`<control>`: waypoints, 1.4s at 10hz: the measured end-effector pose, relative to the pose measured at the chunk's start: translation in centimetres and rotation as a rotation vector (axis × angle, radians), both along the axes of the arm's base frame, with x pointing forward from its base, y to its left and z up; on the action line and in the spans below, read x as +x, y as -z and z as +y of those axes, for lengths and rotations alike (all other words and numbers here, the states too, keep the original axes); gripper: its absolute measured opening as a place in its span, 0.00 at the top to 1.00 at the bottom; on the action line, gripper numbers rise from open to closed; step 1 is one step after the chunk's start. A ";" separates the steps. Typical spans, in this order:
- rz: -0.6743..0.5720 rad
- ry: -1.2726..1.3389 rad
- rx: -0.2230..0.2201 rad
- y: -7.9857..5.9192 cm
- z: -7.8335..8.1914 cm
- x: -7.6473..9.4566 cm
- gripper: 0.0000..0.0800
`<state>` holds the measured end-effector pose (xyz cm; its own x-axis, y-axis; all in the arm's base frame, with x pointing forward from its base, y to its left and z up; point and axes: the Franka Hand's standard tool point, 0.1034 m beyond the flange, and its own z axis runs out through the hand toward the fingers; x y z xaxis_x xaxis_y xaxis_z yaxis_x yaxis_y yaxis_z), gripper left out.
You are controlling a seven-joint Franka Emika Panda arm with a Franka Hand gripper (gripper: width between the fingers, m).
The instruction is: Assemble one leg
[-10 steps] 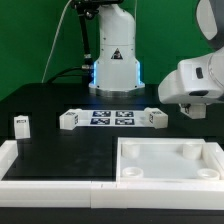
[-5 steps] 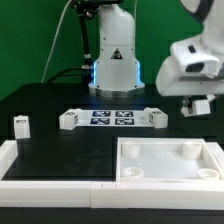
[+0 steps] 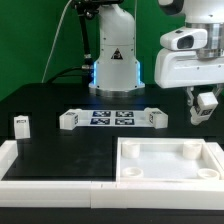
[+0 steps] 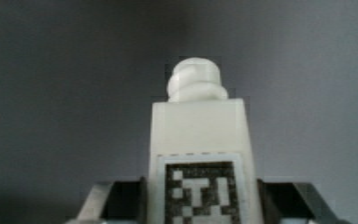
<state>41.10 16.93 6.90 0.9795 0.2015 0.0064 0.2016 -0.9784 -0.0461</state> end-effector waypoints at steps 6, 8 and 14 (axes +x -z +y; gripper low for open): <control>-0.231 -0.091 0.030 -4.2 -3.4 4.2 0.64; -0.231 -0.087 0.028 -5.2 -3.4 5.4 0.64; -0.246 -0.174 0.009 -7.5 -6.5 10.1 0.64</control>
Offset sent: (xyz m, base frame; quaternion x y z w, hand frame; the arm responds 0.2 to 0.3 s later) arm 0.0267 -0.0263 0.0485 -0.0233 -0.0267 -0.0323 0.9988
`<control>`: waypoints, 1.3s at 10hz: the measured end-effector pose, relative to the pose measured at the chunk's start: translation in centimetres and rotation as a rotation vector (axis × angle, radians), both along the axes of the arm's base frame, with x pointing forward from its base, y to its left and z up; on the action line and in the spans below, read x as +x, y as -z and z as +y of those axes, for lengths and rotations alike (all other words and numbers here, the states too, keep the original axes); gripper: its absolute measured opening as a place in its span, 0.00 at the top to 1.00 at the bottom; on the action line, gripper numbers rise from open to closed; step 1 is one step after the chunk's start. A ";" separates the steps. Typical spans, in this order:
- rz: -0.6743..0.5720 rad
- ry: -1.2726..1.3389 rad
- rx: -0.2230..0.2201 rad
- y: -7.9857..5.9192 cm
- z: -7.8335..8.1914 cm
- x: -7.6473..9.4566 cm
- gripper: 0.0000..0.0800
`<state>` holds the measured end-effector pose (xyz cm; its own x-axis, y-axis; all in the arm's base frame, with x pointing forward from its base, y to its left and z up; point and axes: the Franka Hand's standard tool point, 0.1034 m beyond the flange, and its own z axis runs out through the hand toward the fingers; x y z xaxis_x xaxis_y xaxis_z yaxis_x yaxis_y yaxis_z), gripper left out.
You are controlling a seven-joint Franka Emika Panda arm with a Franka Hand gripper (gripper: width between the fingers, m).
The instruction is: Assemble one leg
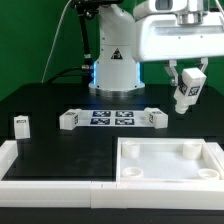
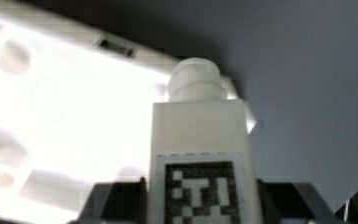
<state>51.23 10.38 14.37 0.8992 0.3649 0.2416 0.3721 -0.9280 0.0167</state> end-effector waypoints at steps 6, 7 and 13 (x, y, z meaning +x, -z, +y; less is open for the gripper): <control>0.011 0.006 0.029 0.9 -0.1 7.9 0.64; 0.011 0.003 0.032 1.3 0.1 8.5 0.64; -0.148 -0.001 0.035 1.5 -1.0 8.7 0.64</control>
Offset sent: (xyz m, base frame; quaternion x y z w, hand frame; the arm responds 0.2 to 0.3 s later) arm 0.0475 0.0118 -0.0138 0.0591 -0.0193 0.0121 0.9980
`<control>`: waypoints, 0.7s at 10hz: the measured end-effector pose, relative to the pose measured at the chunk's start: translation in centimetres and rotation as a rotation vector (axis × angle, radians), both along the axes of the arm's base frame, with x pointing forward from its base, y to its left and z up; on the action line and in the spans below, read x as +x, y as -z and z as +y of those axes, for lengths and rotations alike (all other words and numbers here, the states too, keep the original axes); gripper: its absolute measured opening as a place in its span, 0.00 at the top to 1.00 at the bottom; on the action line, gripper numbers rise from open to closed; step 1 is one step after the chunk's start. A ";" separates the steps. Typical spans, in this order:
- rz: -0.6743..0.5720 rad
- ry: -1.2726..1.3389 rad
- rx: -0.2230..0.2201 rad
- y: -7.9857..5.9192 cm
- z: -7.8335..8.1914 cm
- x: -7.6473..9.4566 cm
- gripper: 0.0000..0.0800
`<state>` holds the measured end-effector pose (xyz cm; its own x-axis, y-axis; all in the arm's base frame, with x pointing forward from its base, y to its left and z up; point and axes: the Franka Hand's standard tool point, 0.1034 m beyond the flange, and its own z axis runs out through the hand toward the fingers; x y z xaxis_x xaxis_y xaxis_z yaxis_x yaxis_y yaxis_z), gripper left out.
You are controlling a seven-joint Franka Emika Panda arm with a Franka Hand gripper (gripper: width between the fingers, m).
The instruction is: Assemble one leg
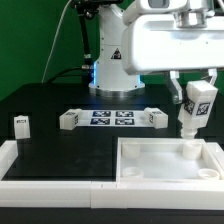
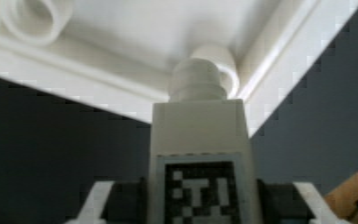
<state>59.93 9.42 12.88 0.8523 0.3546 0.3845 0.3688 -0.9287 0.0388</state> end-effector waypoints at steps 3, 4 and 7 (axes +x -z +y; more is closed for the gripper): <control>0.008 -0.003 0.003 0.1 0.5 0.3 0.64; -0.005 0.000 0.010 0.1 0.8 1.4 0.64; -0.108 0.018 0.027 0.9 0.4 4.6 0.64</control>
Offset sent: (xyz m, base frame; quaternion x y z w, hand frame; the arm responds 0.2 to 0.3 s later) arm 0.0383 0.0225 -0.0023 0.0283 0.0115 0.0557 0.9980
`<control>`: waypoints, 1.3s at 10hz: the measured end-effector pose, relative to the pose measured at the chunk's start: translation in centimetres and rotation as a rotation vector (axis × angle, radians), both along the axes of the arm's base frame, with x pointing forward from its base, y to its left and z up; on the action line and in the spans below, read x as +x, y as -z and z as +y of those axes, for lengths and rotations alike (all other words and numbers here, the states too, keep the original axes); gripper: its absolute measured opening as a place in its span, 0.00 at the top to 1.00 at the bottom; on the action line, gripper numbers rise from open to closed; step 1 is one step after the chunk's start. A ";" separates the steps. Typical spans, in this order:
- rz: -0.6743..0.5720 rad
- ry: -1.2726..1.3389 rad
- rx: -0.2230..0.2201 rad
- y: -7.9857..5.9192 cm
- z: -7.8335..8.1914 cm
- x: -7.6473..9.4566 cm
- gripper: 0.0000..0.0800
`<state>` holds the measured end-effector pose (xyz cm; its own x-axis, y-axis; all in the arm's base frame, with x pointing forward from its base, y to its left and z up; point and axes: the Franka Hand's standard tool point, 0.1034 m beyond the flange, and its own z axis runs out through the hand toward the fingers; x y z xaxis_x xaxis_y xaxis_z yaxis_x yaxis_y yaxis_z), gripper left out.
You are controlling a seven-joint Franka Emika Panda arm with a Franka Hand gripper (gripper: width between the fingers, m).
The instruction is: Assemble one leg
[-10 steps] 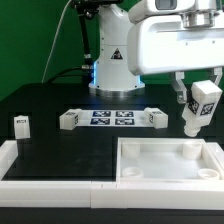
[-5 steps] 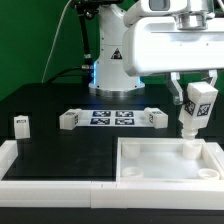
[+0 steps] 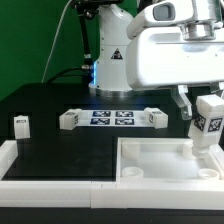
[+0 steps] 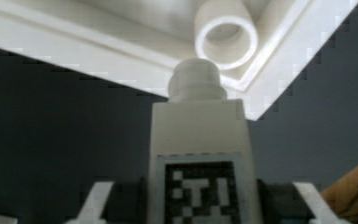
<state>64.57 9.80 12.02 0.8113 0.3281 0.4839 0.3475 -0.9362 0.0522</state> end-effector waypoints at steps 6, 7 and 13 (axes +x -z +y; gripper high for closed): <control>-0.046 0.001 -0.002 0.9 -0.3 -0.9 0.64; -0.043 -0.003 0.001 1.1 0.1 -1.0 0.64; -0.019 -0.031 0.008 3.0 2.2 -1.4 0.64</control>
Offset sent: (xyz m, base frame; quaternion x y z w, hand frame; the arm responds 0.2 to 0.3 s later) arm 0.0000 0.0000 0.0000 0.0000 0.0000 0.0000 1.0000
